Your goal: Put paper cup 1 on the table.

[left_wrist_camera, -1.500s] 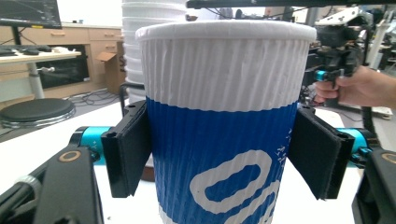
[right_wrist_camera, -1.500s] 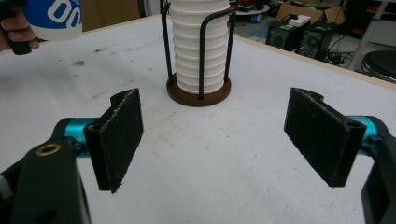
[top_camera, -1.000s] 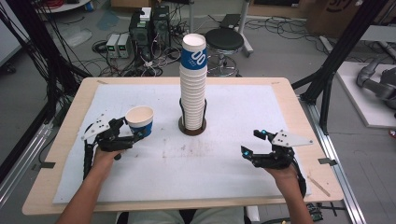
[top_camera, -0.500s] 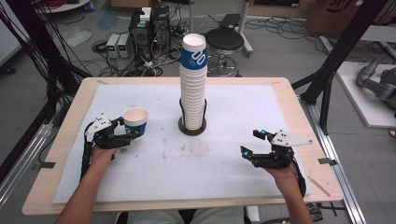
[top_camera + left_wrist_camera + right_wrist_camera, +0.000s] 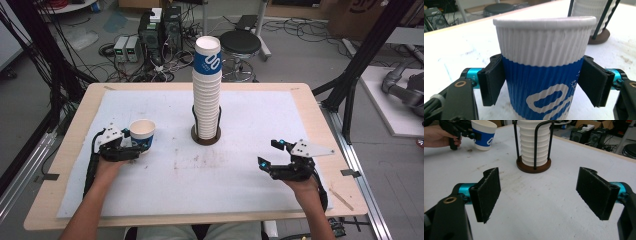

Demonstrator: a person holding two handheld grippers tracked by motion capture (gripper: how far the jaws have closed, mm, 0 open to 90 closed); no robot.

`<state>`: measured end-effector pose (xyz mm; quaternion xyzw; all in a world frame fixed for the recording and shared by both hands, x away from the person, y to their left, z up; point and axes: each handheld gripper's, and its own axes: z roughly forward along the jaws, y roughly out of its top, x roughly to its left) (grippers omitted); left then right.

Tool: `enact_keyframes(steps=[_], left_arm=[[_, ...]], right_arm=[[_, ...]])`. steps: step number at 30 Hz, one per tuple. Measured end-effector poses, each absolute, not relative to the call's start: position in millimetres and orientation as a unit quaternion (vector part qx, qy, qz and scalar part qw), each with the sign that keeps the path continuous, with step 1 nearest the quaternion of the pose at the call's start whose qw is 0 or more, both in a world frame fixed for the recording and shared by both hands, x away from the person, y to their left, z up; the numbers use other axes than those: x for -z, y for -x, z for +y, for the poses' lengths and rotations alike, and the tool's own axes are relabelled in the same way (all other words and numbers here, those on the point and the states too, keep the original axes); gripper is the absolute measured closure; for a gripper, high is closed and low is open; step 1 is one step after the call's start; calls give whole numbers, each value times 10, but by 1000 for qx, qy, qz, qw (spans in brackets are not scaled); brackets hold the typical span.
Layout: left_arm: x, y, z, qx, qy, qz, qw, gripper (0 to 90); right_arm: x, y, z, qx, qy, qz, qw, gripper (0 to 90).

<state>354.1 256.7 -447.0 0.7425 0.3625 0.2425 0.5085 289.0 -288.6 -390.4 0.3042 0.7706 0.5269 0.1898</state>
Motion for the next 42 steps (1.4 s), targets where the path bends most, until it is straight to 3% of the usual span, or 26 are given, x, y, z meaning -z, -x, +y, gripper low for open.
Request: enact_keyframes(steps=[10,14,23,35,42], left_arm=[[4438,-3433,2618,-219,-752,395,479,245],[4472,-3380,2625,-202,-747,426,468,139],[4407,-3102,2760,-186,-751,417,476,144],[4108,-2926,2842,-212,-677,393,585,144],[3994,-2962,2787,-199,-661,369,623,144]], right_arm=[[3894,-2885,-2904,-529,-305,768,193,202],[3890,-2888,-2906,-530,-303,768,192,202],[3896,-2893,-2923,-529,-305,768,193,202],[3907,-2908,-2987,-523,-318,766,197,202],[3909,-2893,-3017,-518,-325,766,199,202]])
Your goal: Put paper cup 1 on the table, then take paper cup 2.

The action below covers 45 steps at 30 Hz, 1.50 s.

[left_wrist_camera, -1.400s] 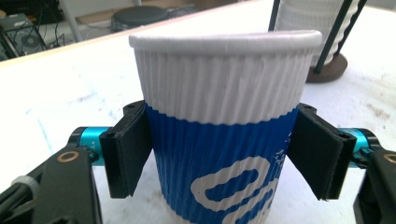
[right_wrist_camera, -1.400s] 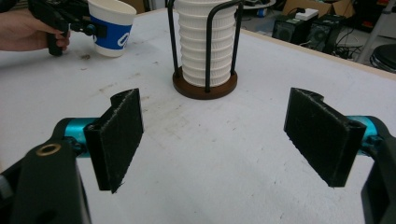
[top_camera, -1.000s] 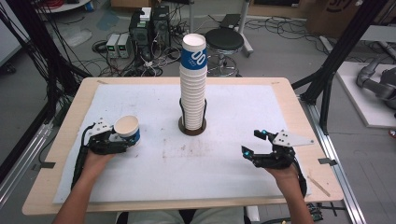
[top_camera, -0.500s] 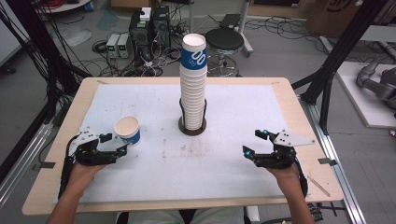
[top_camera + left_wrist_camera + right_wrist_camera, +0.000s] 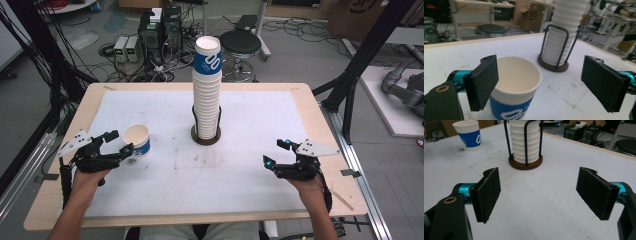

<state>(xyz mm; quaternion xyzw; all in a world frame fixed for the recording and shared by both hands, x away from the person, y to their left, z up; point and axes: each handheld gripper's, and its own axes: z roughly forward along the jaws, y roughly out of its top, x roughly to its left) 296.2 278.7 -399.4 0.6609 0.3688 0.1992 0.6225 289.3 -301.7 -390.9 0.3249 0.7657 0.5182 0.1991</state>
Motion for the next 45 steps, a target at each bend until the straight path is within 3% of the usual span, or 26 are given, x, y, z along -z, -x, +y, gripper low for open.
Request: enact_keyframes(steps=[10,45], left_arm=[[3874,-2912,2725,-198,-650,338,651,144],[3839,-2845,2482,-203,-674,305,642,144]], right_arm=[[3879,-2871,-3065,-519,-329,761,207,202],[3860,-2852,-3129,-524,-326,761,199,202]])
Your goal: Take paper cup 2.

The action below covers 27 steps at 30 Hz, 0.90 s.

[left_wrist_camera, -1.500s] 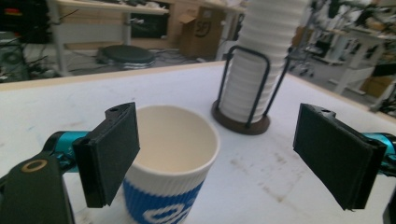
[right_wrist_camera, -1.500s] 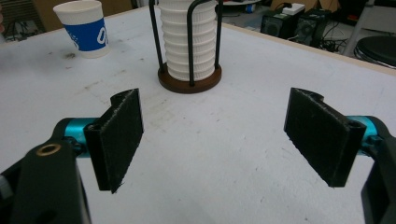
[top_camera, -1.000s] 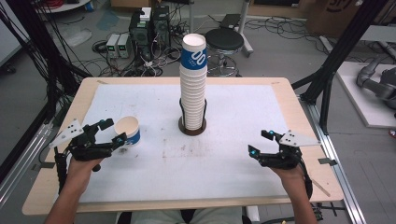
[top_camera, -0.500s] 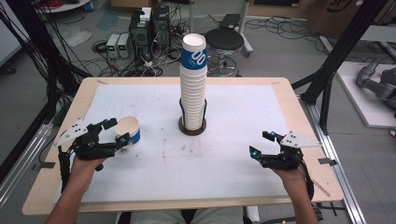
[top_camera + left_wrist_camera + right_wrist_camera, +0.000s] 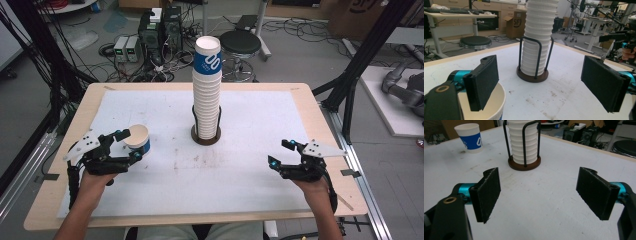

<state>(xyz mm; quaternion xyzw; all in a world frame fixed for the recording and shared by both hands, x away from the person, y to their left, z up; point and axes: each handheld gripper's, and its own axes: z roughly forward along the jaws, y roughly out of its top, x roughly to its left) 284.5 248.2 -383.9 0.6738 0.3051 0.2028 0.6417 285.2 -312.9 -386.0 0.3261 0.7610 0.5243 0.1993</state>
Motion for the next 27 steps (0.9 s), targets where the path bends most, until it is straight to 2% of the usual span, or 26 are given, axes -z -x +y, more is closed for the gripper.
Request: enact_keyframes(steps=[8,12,27], left_arm=[[3877,-2825,2426,-194,-683,299,637,144],[3896,-2819,2389,-189,-685,297,638,144],[3942,-2815,2255,-177,-693,284,638,144]], right_arm=[[3674,-2971,-3048,-544,-324,758,156,201],[3528,-3040,-2954,-553,-302,761,155,201],[2556,-3547,-2364,-546,-231,791,152,201]])
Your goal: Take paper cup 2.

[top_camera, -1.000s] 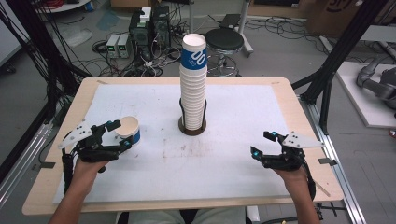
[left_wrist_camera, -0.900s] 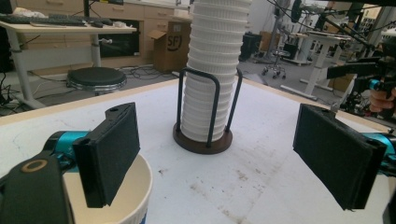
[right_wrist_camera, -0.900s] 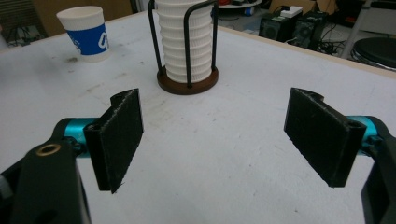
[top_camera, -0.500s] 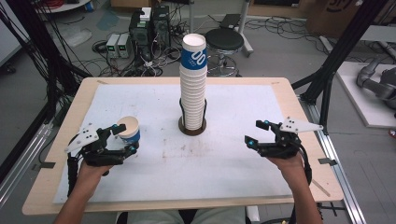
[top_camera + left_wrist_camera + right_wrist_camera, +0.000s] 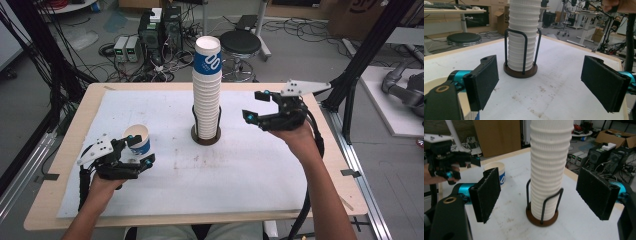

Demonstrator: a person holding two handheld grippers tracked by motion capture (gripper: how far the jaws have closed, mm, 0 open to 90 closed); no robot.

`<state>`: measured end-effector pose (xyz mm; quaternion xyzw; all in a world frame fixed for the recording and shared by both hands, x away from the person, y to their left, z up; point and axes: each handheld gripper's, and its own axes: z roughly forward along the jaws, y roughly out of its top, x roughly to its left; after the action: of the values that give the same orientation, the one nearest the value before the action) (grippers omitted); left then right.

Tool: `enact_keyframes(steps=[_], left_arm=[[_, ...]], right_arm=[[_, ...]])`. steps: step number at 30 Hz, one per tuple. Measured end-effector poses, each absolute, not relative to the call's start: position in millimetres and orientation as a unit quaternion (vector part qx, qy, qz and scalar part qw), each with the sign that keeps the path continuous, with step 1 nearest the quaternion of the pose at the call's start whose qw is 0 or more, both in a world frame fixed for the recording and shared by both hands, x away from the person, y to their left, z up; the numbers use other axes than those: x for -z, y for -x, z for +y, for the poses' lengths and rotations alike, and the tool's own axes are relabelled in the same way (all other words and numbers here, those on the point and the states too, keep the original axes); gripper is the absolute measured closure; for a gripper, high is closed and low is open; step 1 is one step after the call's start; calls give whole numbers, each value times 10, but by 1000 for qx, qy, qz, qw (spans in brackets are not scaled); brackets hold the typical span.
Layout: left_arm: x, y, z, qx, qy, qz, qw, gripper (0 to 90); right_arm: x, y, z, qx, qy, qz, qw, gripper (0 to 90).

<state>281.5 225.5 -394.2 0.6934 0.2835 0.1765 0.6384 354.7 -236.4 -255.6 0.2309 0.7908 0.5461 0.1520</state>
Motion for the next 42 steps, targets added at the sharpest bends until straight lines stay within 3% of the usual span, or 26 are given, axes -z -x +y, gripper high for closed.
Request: enact_keyframes(steps=[27,42], left_arm=[[4068,-2842,2123,-158,-706,270,636,148],[4075,-2837,2101,-153,-705,271,637,148]], right_arm=[[1764,-4208,-1673,-521,-234,810,136,201],[1672,-4433,-1470,-520,-257,804,131,201]])
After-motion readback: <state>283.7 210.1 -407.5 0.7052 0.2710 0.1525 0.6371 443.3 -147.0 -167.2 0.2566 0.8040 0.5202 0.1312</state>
